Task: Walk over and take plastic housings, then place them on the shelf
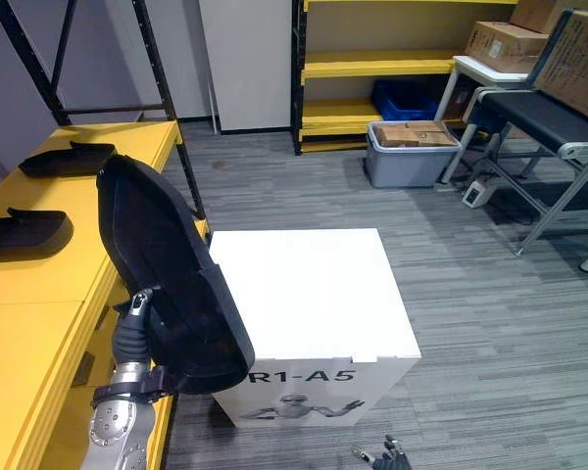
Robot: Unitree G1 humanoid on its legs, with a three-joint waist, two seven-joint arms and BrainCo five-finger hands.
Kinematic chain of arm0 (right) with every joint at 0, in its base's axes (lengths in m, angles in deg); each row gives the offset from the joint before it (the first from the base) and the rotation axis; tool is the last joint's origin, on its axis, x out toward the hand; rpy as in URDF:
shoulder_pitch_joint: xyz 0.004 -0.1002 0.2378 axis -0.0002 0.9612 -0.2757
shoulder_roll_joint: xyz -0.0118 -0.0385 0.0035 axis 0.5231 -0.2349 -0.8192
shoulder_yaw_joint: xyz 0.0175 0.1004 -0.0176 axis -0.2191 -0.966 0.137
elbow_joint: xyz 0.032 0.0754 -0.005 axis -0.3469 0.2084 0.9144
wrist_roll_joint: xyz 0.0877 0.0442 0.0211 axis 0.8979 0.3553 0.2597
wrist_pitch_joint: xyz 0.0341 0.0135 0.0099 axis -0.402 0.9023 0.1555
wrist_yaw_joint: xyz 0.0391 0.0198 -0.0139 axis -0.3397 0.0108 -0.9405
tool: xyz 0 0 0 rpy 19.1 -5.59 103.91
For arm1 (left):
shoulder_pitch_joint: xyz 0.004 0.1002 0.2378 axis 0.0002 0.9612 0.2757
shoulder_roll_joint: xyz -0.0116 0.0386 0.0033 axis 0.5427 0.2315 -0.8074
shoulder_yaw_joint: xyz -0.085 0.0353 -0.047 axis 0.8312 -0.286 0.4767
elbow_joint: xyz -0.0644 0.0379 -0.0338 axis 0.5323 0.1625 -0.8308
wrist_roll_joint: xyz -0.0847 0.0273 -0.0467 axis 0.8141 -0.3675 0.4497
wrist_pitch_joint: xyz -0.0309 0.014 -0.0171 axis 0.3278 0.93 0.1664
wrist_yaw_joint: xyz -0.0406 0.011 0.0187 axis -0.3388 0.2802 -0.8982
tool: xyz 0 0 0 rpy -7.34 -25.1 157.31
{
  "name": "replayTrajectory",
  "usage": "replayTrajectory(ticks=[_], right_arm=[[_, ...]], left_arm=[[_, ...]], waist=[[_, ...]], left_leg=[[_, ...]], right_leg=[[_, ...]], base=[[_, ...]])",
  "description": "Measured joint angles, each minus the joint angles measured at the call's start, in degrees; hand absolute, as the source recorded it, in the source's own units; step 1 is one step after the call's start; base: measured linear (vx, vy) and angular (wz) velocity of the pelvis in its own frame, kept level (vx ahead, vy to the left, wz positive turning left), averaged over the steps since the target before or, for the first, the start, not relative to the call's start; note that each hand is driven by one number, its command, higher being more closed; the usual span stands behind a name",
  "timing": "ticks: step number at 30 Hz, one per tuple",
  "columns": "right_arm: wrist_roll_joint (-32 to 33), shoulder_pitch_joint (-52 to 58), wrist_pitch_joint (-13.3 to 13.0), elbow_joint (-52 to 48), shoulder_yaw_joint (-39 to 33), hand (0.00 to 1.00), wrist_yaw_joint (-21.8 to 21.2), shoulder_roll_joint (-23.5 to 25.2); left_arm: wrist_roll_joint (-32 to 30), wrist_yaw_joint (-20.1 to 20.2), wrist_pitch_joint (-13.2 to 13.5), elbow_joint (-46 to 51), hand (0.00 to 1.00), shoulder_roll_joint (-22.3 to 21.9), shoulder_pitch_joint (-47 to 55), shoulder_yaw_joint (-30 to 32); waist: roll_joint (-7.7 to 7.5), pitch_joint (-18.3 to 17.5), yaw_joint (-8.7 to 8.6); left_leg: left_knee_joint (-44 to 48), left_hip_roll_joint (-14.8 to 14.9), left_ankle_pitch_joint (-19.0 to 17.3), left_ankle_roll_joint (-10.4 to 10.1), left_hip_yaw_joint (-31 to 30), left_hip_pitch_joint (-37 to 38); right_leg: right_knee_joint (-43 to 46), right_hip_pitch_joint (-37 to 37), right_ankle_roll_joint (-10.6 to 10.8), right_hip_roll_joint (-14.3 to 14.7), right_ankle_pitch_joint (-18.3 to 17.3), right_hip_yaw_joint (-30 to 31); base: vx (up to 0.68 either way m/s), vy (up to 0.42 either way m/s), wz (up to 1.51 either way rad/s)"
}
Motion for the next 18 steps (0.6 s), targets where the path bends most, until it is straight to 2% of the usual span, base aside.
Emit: replayTrajectory(ticks=[3,6,7,10,11,12,14,15,16,17,18], right_arm=[[-0.1,0.0,0.1,0.4,1.3,0.00,0.0,-0.2],[-0.4,-0.6,0.2,0.4,2.7,0.00,0.1,0.0],[-1.1,-0.9,0.2,0.4,3.9,0.00,0.1,-0.2],[-1.2,-2.5,0.1,0.1,5.1,0.00,0.5,-0.3],[-1.3,-3.4,0.1,-0.6,5.6,0.00,0.8,-0.3],[-1.3,-3.6,0.1,-1.6,5.6,0.00,0.9,-0.3],[-1.4,-4.8,0.1,-2.3,5.6,0.00,1.3,-1.2],[-1.5,-5.0,0.1,-2.3,5.6,0.00,1.7,-1.5],[-2.4,-5.1,0.1,-2.1,5.6,0.00,2.0,-1.6],[-2.7,-5.3,0.2,-1.7,5.5,0.00,2.3,-1.7],[-3.4,-5.7,0.3,-1.5,5.5,0.00,2.5,-1.8]], left_arm=[[0.0,-0.1,0.0,0.0,1.00,-0.4,0.2,-0.4],[-0.5,0.0,0.0,0.0,1.00,-1.2,1.4,-0.5],[-0.5,0.0,0.0,0.2,1.00,-1.3,2.2,-1.0],[-0.4,-0.3,-0.1,1.7,1.00,-1.6,3.2,-1.0],[-0.4,-0.7,-0.1,3.1,1.00,-1.8,3.8,-0.7],[-0.4,-0.9,0.0,3.8,1.00,-1.8,3.8,-0.8],[-0.3,-1.1,0.2,4.5,1.00,-2.7,4.1,-0.9],[-0.2,-1.2,0.2,4.3,1.00,-2.8,4.1,-1.1],[-0.1,-1.2,0.2,4.0,1.00,-2.7,4.0,-1.2],[0.1,-1.2,0.2,3.5,1.00,-2.6,3.8,-1.3],[0.1,-1.2,0.2,2.5,1.00,-2.4,3.8,-1.4]], waist=[[-0.14,0.0,1.16],[-0.38,0.0,2.45],[-0.81,0.1,2.94],[-1.71,0.9,4.87],[-1.81,1.5,5.35],[-1.93,2.2,5.45],[-1.20,2.9,5.52],[-1.19,3.0,5.18],[-1.18,3.1,4.83],[-0.82,3.0,4.68],[-0.81,3.1,4.37]], left_leg=[[0.0,-0.3,0.2,0.3,-1.5,0.0],[0.2,-1.3,0.9,0.5,-6.4,-0.1],[1.4,-2.4,1.3,0.3,-10.3,-1.2],[4.7,-5.1,1.7,0.0,-14.7,-4.7],[5.7,-4.5,0.3,0.9,-11.1,-6.7],[6.9,-3.0,0.1,1.0,-6.5,-7.9],[11.9,3.2,-0.2,1.1,11.1,-11.8],[14.8,6.8,-0.7,1.9,21.1,-12.3],[16.3,8.7,-1.1,3.0,27.3,-12.3],[16.9,9.0,-1.7,3.6,29.9,-12.2],[16.7,8.0,-2.7,4.3,31.0,-12.4]], right_leg=[[1.8,-0.1,0.2,-0.6,-1.4,-1.6],[6.1,-0.1,0.5,-2.2,-4.3,-6.3],[9.0,-0.2,0.8,-3.9,-6.5,-10.3],[14.9,-0.9,1.6,-7.9,-10.3,-18.1],[16.3,-1.0,2.0,-9.5,-11.3,-21.9],[16.9,-0.6,2.1,-10.2,-11.7,-23.8],[19.4,0.3,3.2,-12.7,-13.1,-29.9],[20.9,0.9,3.9,-14.3,-13.9,-32.7],[21.9,1.5,4.8,-15.5,-14.6,-34.7],[22.4,2.0,5.5,-16.4,-15.0,-36.0],[22.7,2.4,6.7,-17.5,-15.6,-36.7]], base=[[0.00,0.020,0.35],[0.00,0.008,0.95],[0.00,0.015,1.28],[-0.01,0.046,1.64],[-0.03,0.071,1.51],[-0.08,0.091,1.66],[-0.06,0.104,1.56],[0.07,0.192,1.34],[0.11,0.220,1.15],[0.14,0.255,0.93],[0.13,0.278,0.77]])
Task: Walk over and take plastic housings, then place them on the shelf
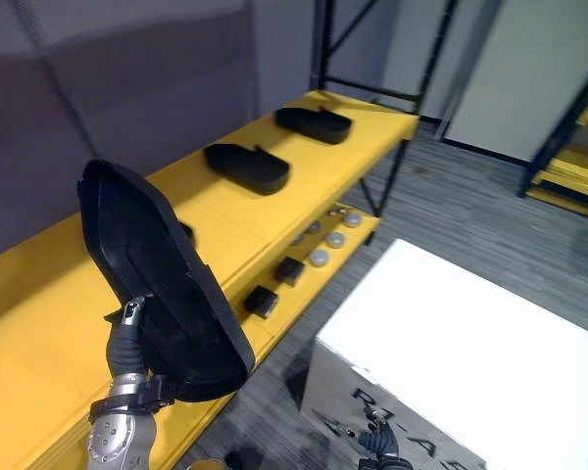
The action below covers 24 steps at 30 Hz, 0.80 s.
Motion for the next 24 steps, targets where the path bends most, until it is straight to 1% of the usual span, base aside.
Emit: replayTrajectory(ticks=[1,2,3,5,6,7,8,9,10,11,12,13,14,15,16,17,18,19,20,21,22,23,24], right_arm=[[-0.4,-0.5,0.0,0.0,0.1,0.00,-0.1,0.0],[-0.4,-1.2,0.0,0.4,0.0,0.00,-0.1,0.1],[-0.5,-2.1,0.0,1.4,-0.1,0.00,-0.1,0.0],[-1.2,-2.5,0.0,2.2,-0.2,0.00,0.0,-0.2],[-1.8,-2.8,0.0,2.7,-0.2,0.00,0.0,-0.3],[-2.1,-3.3,0.1,2.9,-0.2,0.00,-0.1,-0.3],[-2.3,-3.6,0.1,2.9,-0.2,0.00,-0.2,-0.3],[-2.4,-4.0,0.1,2.9,-0.2,0.00,-0.3,-0.1],[-2.5,-4.0,0.1,2.9,-0.2,0.00,-0.4,-0.1],[-2.4,-4.0,0.1,2.9,-0.2,0.00,-0.3,-0.1],[-2.4,-3.6,0.1,2.7,-0.2,0.00,-0.3,-0.1],[-2.4,-3.0,0.1,1.9,-0.2,0.00,-0.3,0.0],[-2.4,-1.5,0.1,-0.1,-0.2,0.00,-0.3,0.5],[-2.4,-0.4,0.1,-1.2,-0.2,0.00,-0.3,1.0],[-2.2,1.6,0.1,-2.9,-0.2,0.00,-0.3,2.0],[-2.0,3.5,0.1,-3.9,-0.1,0.00,-0.3,3.3],[-1.8,4.2,0.1,-4.3,-0.1,0.00,-0.3,4.1],[-1.6,4.8,0.2,-4.4,-0.2,0.00,-0.2,4.4],[-1.4,5.7,0.2,-5.3,-0.2,0.00,-0.2,4.3],[-1.4,5.7,0.2,-5.3,-0.2,0.00,-0.2,4.3],[-1.4,5.7,0.2,-5.4,-0.2,0.00,-0.2,4.3],[-1.4,5.7,0.2,-5.5,-0.1,0.00,-0.2,4.4],[-1.4,5.7,0.2,-6.1,-0.1,0.00,-0.2,4.4]], left_arm=[[0.0,0.0,0.0,-0.9,1.00,0.2,-0.1,0.0],[0.0,0.0,0.0,-2.3,1.00,0.7,-0.7,-0.1],[-0.1,0.0,-0.1,-4.0,1.00,0.9,-1.9,-0.4],[-0.1,0.0,-0.2,-4.7,1.00,0.8,-3.0,-0.8],[-0.1,0.0,-0.2,-5.0,1.00,0.7,-3.8,-1.2],[-0.3,-0.1,-0.2,-5.0,1.00,0.6,-4.2,-1.3],[-0.7,-0.2,-0.2,-5.0,1.00,0.6,-4.6,-1.4],[-1.3,-0.5,-0.3,-5.2,1.00,1.0,-5.4,-2.2],[-2.1,-0.9,-0.3,-5.5,1.00,1.2,-5.9,-2.8],[-2.7,-1.1,-0.3,-5.5,1.00,1.2,-5.9,-3.1],[-3.6,-1.4,-0.3,-5.5,1.00,1.3,-5.9,-4.1],[-4.3,-1.4,-0.3,-5.5,1.00,1.3,-6.1,-5.0],[-5.0,-1.4,-0.3,-5.5,1.00,1.3,-6.8,-6.5],[-5.2,-1.4,-0.3,-5.4,1.00,1.1,-7.1,-7.0],[-5.7,-1.5,-0.3,-5.4,1.00,1.1,-7.6,-8.0],[-5.7,-1.5,-0.2,-4.4,1.00,1.4,-7.5,-8.6],[-5.8,-1.5,-0.1,-3.7,1.00,1.5,-7.5,-8.6],[-5.8,-1.4,0.0,-3.8,1.00,1.1,-7.5,-8.6],[-5.8,-1.4,0.0,-3.5,1.00,0.4,-7.3,-9.1],[-5.9,-1.3,0.1,-3.5,1.00,0.1,-7.3,-9.1],[-5.8,-1.4,0.1,-3.5,1.00,-0.1,-7.3,-9.1],[-5.7,-1.4,0.1,-3.5,1.00,-0.1,-7.2,-9.1],[-5.7,-1.4,0.1,-3.5,1.00,-0.1,-7.1,-9.0]], waist=[[0.05,0.0,-0.44],[0.13,-0.1,-0.78],[-0.04,-0.3,-1.99],[-0.20,-0.3,-2.55],[-0.43,-0.5,-2.94],[-0.37,-0.6,-3.19],[-0.28,-0.6,-3.56],[-0.06,-0.5,-3.76],[0.04,-0.4,-4.15],[0.04,-0.4,-4.40],[-0.02,-0.4,-4.76],[-0.02,-0.4,-5.03],[-0.02,-0.4,-5.57],[-0.08,-0.3,-6.10],[-0.46,-0.2,-6.88],[-2.49,-0.6,-6.87],[-3.79,-0.8,-6.71],[-3.73,-1.3,-6.47],[-2.30,-2.1,-6.07],[-2.20,-2.3,-5.57],[-2.12,-2.6,-4.61],[-2.12,-2.7,-4.29],[-2.02,-2.9,-3.60]], left_leg=[[-0.6,-1.5,-0.4,0.0,-0.4,-0.1],[-2.0,-3.5,-0.3,0.2,-2.5,-0.1],[-3.5,-6.5,0.7,1.1,-5.5,0.2],[-3.7,-8.8,0.6,1.9,-8.0,0.3],[-3.4,-10.9,0.1,2.6,-10.2,0.4],[-3.1,-12.1,-0.1,3.0,-11.8,0.5],[-3.1,-12.9,-0.4,3.5,-13.6,1.0],[-3.7,-13.0,-0.6,3.6,-15.7,2.1],[-4.5,-12.9,-0.6,3.6,-17.9,3.3],[-4.9,-12.9,-0.5,3.6,-18.9,4.0],[-5.8,-13.0,-0.5,3.4,-20.6,5.6],[-6.1,-13.2,-0.5,3.2,-22.1,6.2],[-5.9,-13.4,-0.6,2.6,-24.6,6.4],[-5.3,-13.5,-0.8,2.2,-26.2,6.3],[-3.8,-13.7,-1.4,1.2,-28.9,6.2],[-2.0,-14.9,-2.6,-0.3,-30.4,5.7],[-0.7,-15.7,-3.4,-0.9,-31.0,5.1],[1.2,-14.8,-4.7,-1.9,-31.9,3.8],[2.5,-11.2,-5.2,-2.7,-29.6,2.3],[2.4,-10.3,-5.1,-2.8,-29.1,2.3],[1.5,-9.0,-4.8,-3.4,-28.1,2.6],[1.3,-8.7,-4.7,-3.6,-28.2,2.7],[1.1,-8.2,-4.7,-3.7,-28.3,2.6]], right_leg=[[-0.7,0.5,0.7,-0.6,0.0,-0.6],[-1.6,1.2,1.0,-1.1,0.1,-0.8],[-2.6,2.4,1.0,-1.7,0.1,-0.8],[-2.4,3.6,0.5,-2.5,0.5,-1.1],[0.1,4.4,0.6,-4.5,1.2,-2.0],[3.8,4.3,0.3,-6.3,1.3,-1.6],[8.2,3.1,-0.7,-7.8,2.0,1.2],[14.1,0.2,-2.7,-7.5,1.0,10.3],[16.6,-2.5,-2.7,-3.9,-2.4,20.3],[17.2,-3.7,-2.5,-2.1,-3.8,24.6],[17.6,-6.4,-2.7,1.5,-6.1,31.8],[17.5,-8.5,-2.6,3.8,-7.1,36.7],[17.2,-11.3,-2.5,7.0,-7.7,42.8],[17.1,-12.2,-2.5,8.7,-7.7,46.3],[15.3,-13.1,-2.5,11.0,-7.5,51.5],[10.5,-12.7,-3.0,10.5,-4.2,54.0],[9.1,-12.5,-0.6,9.6,-4.2,54.9],[8.2,-11.8,-0.6,9.8,-4.9,53.2],[5.2,-10.5,-1.6,11.2,-4.1,49.8],[4.5,-10.2,-1.8,11.5,-3.9,49.2],[3.3,-9.0,-2.2,12.2,-3.6,48.4],[2.5,-8.5,-2.3,12.5,-3.3,48.0],[1.1,-7.8,-2.6,12.9,-2.7,47.7]], base=[[0.12,0.269,0.88],[0.14,0.291,1.20],[0.12,0.214,1.24],[0.12,0.177,1.11],[0.17,0.182,1.13],[0.22,0.206,1.14],[0.19,0.144,0.99],[0.19,0.080,1.03],[0.18,0.006,0.89],[0.20,-0.031,0.79],[0.15,-0.049,0.65],[0.15,-0.100,0.92],[0.09,-0.082,0.96],[0.12,-0.190,1.32],[0.07,-0.218,1.37],[0.07,-0.218,1.28],[0.05,-0.224,0.98],[0.07,-0.285,0.98],[0.06,-0.331,0.88],[0.06,-0.276,0.67],[0.04,-0.149,0.25],[0.08,-0.137,0.17],[0.10,-0.076,0.12]])
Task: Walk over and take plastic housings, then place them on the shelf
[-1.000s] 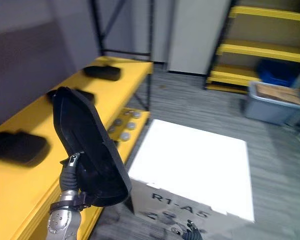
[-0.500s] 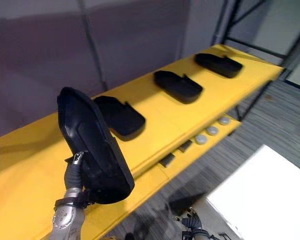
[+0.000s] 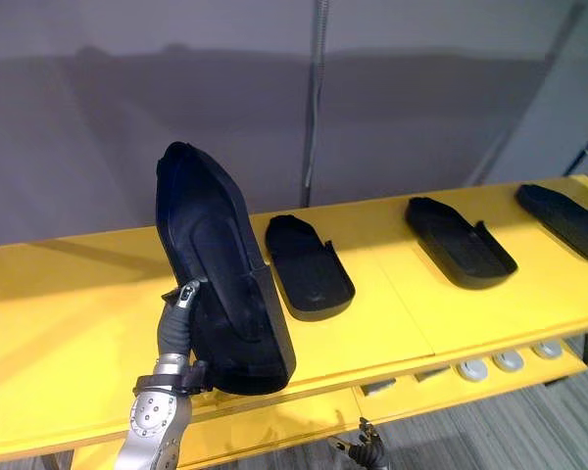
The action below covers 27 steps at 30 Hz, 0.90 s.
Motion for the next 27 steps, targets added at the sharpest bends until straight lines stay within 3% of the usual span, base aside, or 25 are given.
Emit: replayTrajectory(ticks=[2,6,8,9,10,11,13,15,16,17,18,19,20,23,24,27], right_arm=[[0.0,0.2,0.0,-1.2,0.0,0.00,0.0,0.0],[0.0,0.9,-0.1,-1.2,0.0,0.00,0.1,1.4],[0.2,0.6,-0.1,-1.2,0.1,0.00,0.1,1.7],[0.3,-0.2,-0.1,-1.2,0.0,0.00,0.2,1.6],[0.2,-0.8,-0.1,-1.5,-0.1,0.00,0.5,1.6],[0.2,-0.9,-0.1,-1.5,0.0,0.00,0.7,1.3],[-0.1,-1.2,-0.1,-2.4,0.2,0.00,1.1,0.1],[-0.6,-0.8,-0.1,-4.1,0.1,0.00,1.4,-0.9],[-0.9,-0.9,-0.1,-4.3,-0.1,0.00,1.5,-1.4],[-1.4,-0.9,-0.1,-4.1,-0.2,0.00,1.6,-2.2],[-1.6,-0.8,-0.1,-3.5,-0.2,0.00,1.6,-2.7],[-1.7,-0.9,0.3,-1.9,-0.3,0.00,1.6,-2.7],[-1.8,-1.5,0.8,-0.1,0.2,0.00,1.6,-0.2],[-2.3,-2.1,0.9,0.3,2.6,0.00,1.1,4.0],[-2.8,-3.1,0.9,0.3,4.7,0.00,0.9,4.3],[-2.8,-4.1,0.9,-1.3,4.2,0.00,1.1,4.2]], left_arm=[[0.0,0.0,0.0,0.3,1.00,0.0,0.6,0.0],[0.0,-0.4,0.0,1.2,1.00,0.1,1.5,0.0],[0.0,-1.3,0.0,1.6,1.00,0.2,1.5,0.2],[0.1,-1.5,0.0,2.5,1.00,0.2,1.5,0.6],[0.1,-1.6,0.0,3.8,1.00,0.1,1.4,0.6],[0.1,-1.7,0.0,4.3,1.00,0.1,1.5,0.6],[0.1,-2.1,0.4,5.0,1.00,0.1,1.5,0.6],[0.2,-2.5,0.4,5.0,1.00,0.1,1.5,0.5],[0.2,-2.5,0.7,4.9,1.00,0.1,1.4,0.5],[0.1,-2.5,0.7,4.4,1.00,0.0,0.7,0.1],[0.1,-2.5,0.7,4.0,1.00,0.0,0.5,-0.1],[0.1,-2.5,0.7,2.9,1.00,0.0,-0.2,0.1],[0.2,-3.0,0.8,1.1,1.00,0.5,-1.4,1.4],[0.7,-4.6,0.8,-1.9,1.00,1.2,-2.0,3.0],[0.7,-4.7,0.8,-2.4,1.00,2.1,-1.9,2.8],[0.5,-4.7,0.8,-2.4,1.00,2.0,-2.0,2.2]], waist=[[0.10,-0.4,0.12],[-1.26,0.0,0.38],[-1.27,0.6,1.23],[-1.96,1.0,1.33],[-2.52,1.6,1.23],[-2.37,1.7,1.12],[-2.37,1.8,0.06],[-2.34,1.8,-0.69],[-2.06,1.5,-1.37],[-0.87,0.9,-1.85],[0.16,0.5,-2.05],[1.05,0.0,-2.86],[-1.66,1.0,-2.23],[-2.56,1.2,-1.40],[-2.80,1.4,-0.95],[-3.14,1.1,-0.63]], left_leg=[[-0.3,0.1,0.3,-0.3,-0.3,0.0],[-0.2,-1.3,1.6,-1.0,-1.4,-0.3],[0.2,-1.3,1.8,-1.3,-0.9,-0.9],[-0.2,-1.7,2.4,-2.6,-0.8,-1.8],[2.8,0.1,0.5,-1.4,3.1,-2.6],[5.3,2.0,-0.2,-1.7,5.0,-3.2],[11.1,10.7,-1.2,-3.2,8.8,-2.7],[10.1,15.5,-0.1,-2.1,9.8,-0.4],[7.5,16.9,1.4,-1.3,9.7,0.7],[4.0,17.8,4.4,-2.1,9.7,1.2],[2.4,18.0,4.4,-3.7,9.6,1.2],[0.7,16.8,0.1,-10.2,9.7,1.7],[1.9,14.3,-1.0,-11.0,10.0,1.6],[6.5,13.7,-2.5,-8.8,9.9,-1.1],[8.3,13.8,-3.2,-7.6,10.9,-2.1],[7.8,12.0,-4.8,-4.8,13.8,-1.9]], right_leg=[[-2.2,1.7,0.2,0.1,0.7,-1.1],[-4.7,3.8,0.6,-1.5,1.1,-4.3],[-4.0,3.1,0.6,-1.8,1.1,-4.5],[-3.5,2.5,0.5,-2.8,1.2,-4.7],[-3.3,1.8,0.4,-3.7,1.3,-5.4],[-2.8,1.5,0.4,-3.8,1.3,-5.7],[-0.6,0.9,0.4,-5.3,1.2,-6.2],[0.9,0.1,0.7,-7.8,1.1,-6.4],[1.6,-0.8,2.2,-10.1,0.5,-7.0],[1.8,-1.6,5.0,-11.8,0.4,-7.9],[1.7,-1.9,6.2,-12.2,0.8,-8.3],[0.3,-1.0,8.7,-13.5,2.3,-9.1],[-2.1,-0.3,8.4,-16.0,4.7,-8.6],[-7.0,1.1,7.0,-15.8,14.4,-8.9],[-7.3,0.0,4.7,-15.7,18.4,-8.8],[-9.9,-1.0,3.0,-16.6,23.9,-8.2]], base=[[0.11,-0.020,0.22],[0.07,0.048,0.36],[-0.02,0.034,0.17],[-0.06,0.033,0.11],[-0.06,0.023,0.18],[-0.04,0.028,0.22],[-0.03,0.123,0.18],[-0.02,0.277,0.13],[-0.02,0.410,0.33],[-0.02,0.465,0.41],[0.00,0.571,0.59],[0.01,0.659,0.48],[-0.01,0.739,0.32],[-0.04,0.488,-0.07],[-0.07,0.408,-0.25],[-0.11,0.345,-0.33]])
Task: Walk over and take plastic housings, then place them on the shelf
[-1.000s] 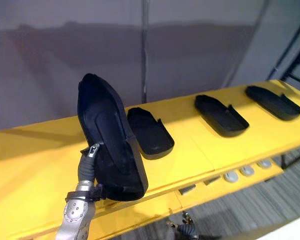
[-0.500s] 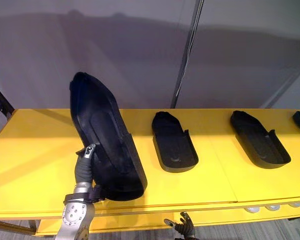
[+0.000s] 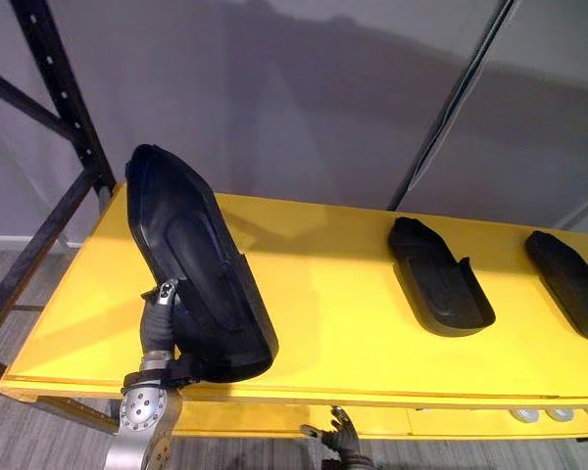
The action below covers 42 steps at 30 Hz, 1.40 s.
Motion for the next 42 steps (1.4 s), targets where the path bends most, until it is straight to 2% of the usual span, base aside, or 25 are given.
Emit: replayTrajectory(ticks=[1,2,3,4,5,6,7,8,10,15,20,25,28,33,37,42], right_arm=[[0.0,-0.9,0.1,0.0,-0.3,0.00,-0.1,0.3],[0.0,-0.8,0.1,0.0,-0.3,0.00,-0.1,0.3],[0.1,-0.1,0.1,-0.2,-1.0,0.00,-0.1,0.3],[0.1,1.0,0.1,-0.2,-1.6,0.00,0.0,0.2],[0.2,1.8,0.1,-0.2,-1.9,0.00,0.0,0.0],[0.2,2.1,0.1,-0.1,-1.8,0.00,0.0,-0.2],[0.3,2.4,0.1,0.0,-1.8,0.00,0.0,0.0],[0.4,2.5,0.1,0.1,-1.8,0.00,0.0,0.0],[1.0,3.7,0.1,0.1,-1.8,0.00,0.1,0.0],[1.5,3.8,0.1,0.1,-1.9,0.00,0.3,-0.4],[1.5,3.8,0.1,0.2,-1.8,0.00,0.4,0.1],[1.4,4.1,0.1,1.3,-1.8,0.00,0.2,-0.1],[1.3,3.9,0.2,3.3,-1.7,0.00,-0.2,-0.3],[1.3,3.7,0.4,7.3,-1.7,0.00,-1.3,-1.5],[1.3,2.3,0.4,10.7,-1.5,0.00,-1.8,-3.8],[1.3,1.0,0.4,12.4,-1.6,0.00,-2.4,-5.5]], left_arm=[[-0.4,0.1,0.0,-0.1,1.00,-0.3,-0.7,0.0],[-0.5,0.1,-0.2,-0.1,1.00,-0.7,-0.7,0.0],[-0.5,0.1,-0.3,-0.1,1.00,-1.5,-0.7,-0.2],[-0.6,0.2,-0.3,-0.1,1.00,-2.1,-0.8,-0.8],[-0.6,0.2,-0.3,-0.1,1.00,-2.1,-0.8,-1.7],[-0.6,0.3,-0.2,0.0,1.00,-2.1,-0.8,-2.3],[-1.1,0.8,-0.2,0.0,1.00,-2.1,-1.0,-2.8],[-1.9,1.0,-0.4,-0.1,1.00,-2.0,-1.2,-3.7],[-3.0,1.2,-0.9,-0.1,1.00,-1.9,-1.2,-5.7],[-4.1,2.4,-1.0,-0.1,1.00,-1.8,-1.8,-6.4],[-5.1,3.0,-1.6,-0.1,1.00,-1.8,-1.7,-5.5],[-7.0,3.5,-2.9,-0.8,1.00,-1.5,-2.2,-2.4],[-7.6,2.7,-5.0,-6.2,1.00,-0.4,-6.7,1.3],[-8.4,0.8,-8.0,-15.1,1.00,2.3,-14.4,6.0],[-9.0,-0.4,-10.1,-26.6,1.00,5.6,-21.5,10.0],[-10.1,-0.4,-12.2,-35.2,1.00,6.6,-25.6,11.0]], waist=[[0.16,1.0,-0.33],[0.06,1.0,-0.34],[0.05,1.0,-0.47],[-0.02,0.9,-0.74],[-0.09,0.9,-0.60],[-0.03,0.8,-0.44],[-0.48,0.4,-0.39],[-0.07,0.6,-0.84],[-0.23,0.8,-0.75],[-0.30,0.2,-0.65],[0.16,-1.0,-0.47],[0.45,-2.4,-0.61],[0.82,-2.6,-0.63],[1.26,-3.1,-1.06],[2.43,-3.7,-2.93],[2.77,-3.5,-4.15]], left_leg=[[0.0,-0.6,-0.3,0.6,0.2,0.3],[0.1,-0.9,-0.4,1.0,0.4,0.5],[-0.1,-1.6,-0.4,1.6,0.3,1.3],[-0.4,-3.0,-0.4,2.0,-0.2,1.7],[-0.5,-4.2,-0.4,2.2,-0.3,1.7],[-0.5,-4.8,-0.6,2.3,-0.2,1.6],[-0.4,-5.9,-0.8,2.1,-0.4,0.6],[-0.3,-6.2,-0.3,2.1,-1.7,-0.4],[-0.7,-6.3,0.8,1.4,-2.7,-0.3],[-2.2,-6.0,1.2,1.6,-2.6,1.7],[-7.7,-4.6,3.3,2.0,-1.0,5.3],[-9.6,-4.1,3.7,2.1,0.6,6.8],[-11.4,-4.3,5.1,2.4,0.7,7.6],[-14.7,-5.2,7.7,2.1,0.6,8.0],[-21.8,-6.2,13.3,1.4,0.6,8.9],[-29.0,-8.0,17.0,1.1,-2.3,11.2]], right_leg=[[8.4,-1.5,4.6,2.3,-7.6,2.9],[12.8,-2.4,5.4,4.0,-12.3,4.1],[19.4,-2.7,5.6,7.9,-20.4,7.0],[22.3,-2.2,4.7,11.9,-26.1,9.6],[22.0,-1.7,2.6,13.2,-28.7,10.2],[21.5,-1.6,0.9,12.9,-29.6,10.3],[19.2,-1.0,0.8,12.5,-31.3,11.9],[18.2,-0.7,0.7,12.5,-31.9,11.3],[18.0,0.1,0.4,12.6,-31.7,10.0],[15.7,2.5,-0.2,13.1,-30.6,10.2],[9.0,5.1,-0.7,15.0,-23.8,12.1],[5.5,6.0,-1.5,15.4,-21.2,13.7],[3.9,6.4,-1.6,15.5,-19.5,13.8],[1.9,5.9,-1.6,15.5,-18.7,15.2],[-1.1,4.8,-1.9,15.5,-16.6,15.1],[-2.1,3.9,-1.5,15.3,-15.8,15.3]], base=[[-0.13,0.242,-0.13],[-0.12,0.167,0.00],[-0.10,0.077,0.16],[-0.11,0.031,0.26],[-0.08,-0.015,0.23],[-0.06,-0.011,0.12],[-0.02,-0.023,0.20],[-0.01,-0.033,0.31],[0.03,-0.059,0.37],[0.07,0.003,0.01],[0.06,0.061,-0.22],[-0.01,0.044,-0.19],[-0.05,0.015,-0.05],[-0.11,-0.032,-0.05],[-0.16,-0.063,-0.07],[-0.20,-0.018,-0.09]])
